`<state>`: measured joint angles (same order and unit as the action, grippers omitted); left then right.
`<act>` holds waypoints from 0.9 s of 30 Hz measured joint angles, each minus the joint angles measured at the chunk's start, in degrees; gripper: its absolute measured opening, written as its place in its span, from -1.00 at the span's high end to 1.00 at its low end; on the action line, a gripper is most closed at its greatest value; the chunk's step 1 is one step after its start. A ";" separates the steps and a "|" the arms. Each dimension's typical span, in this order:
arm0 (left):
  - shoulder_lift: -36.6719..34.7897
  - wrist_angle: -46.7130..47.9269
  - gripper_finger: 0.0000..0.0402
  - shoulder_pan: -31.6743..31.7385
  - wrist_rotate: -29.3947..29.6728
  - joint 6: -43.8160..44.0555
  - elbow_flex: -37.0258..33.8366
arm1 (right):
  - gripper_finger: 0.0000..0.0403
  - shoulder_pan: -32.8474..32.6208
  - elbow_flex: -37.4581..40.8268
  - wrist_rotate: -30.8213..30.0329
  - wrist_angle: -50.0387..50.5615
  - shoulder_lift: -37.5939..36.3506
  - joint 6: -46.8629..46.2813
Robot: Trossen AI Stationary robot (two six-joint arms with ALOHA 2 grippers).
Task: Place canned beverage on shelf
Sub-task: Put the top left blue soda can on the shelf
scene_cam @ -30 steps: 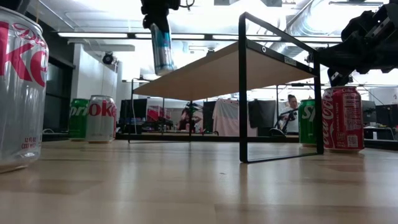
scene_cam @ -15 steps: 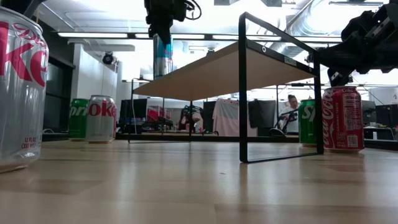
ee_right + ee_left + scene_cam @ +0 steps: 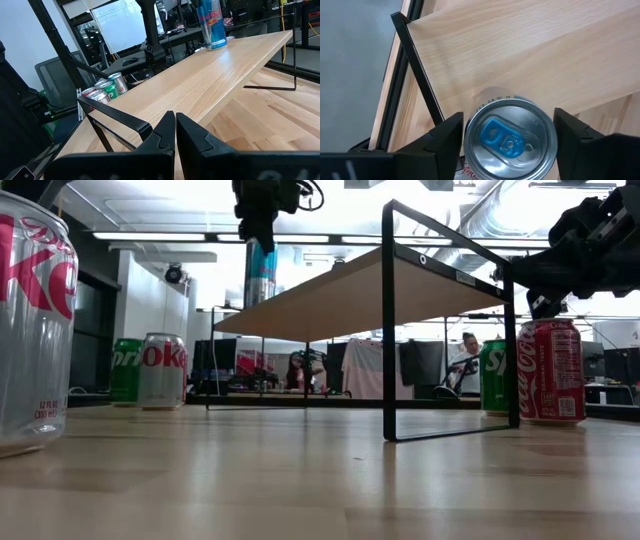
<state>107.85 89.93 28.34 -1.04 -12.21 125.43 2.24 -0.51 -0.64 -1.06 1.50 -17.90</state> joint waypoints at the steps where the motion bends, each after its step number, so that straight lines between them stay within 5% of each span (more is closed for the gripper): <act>1: 0.00 0.02 -0.03 0.00 0.00 -0.01 0.00 | 1.00 0.00 0.00 0.00 0.00 0.00 -0.02; 13: -0.07 -0.55 -0.06 0.14 -0.14 2.41 8.07 | 1.00 0.00 0.00 0.00 0.00 0.00 -0.02; 21: -1.29 -2.67 -0.06 -0.45 8.18 26.88 9.09 | 1.00 0.00 0.00 0.00 0.00 0.00 -0.02; 27: -1.20 0.28 -0.06 -1.69 8.66 35.13 9.07 | 1.00 -0.01 0.00 0.00 0.00 0.00 -0.02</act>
<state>106.65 90.21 26.65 7.62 22.92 134.50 2.23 -0.51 -0.64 -1.06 1.50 -17.91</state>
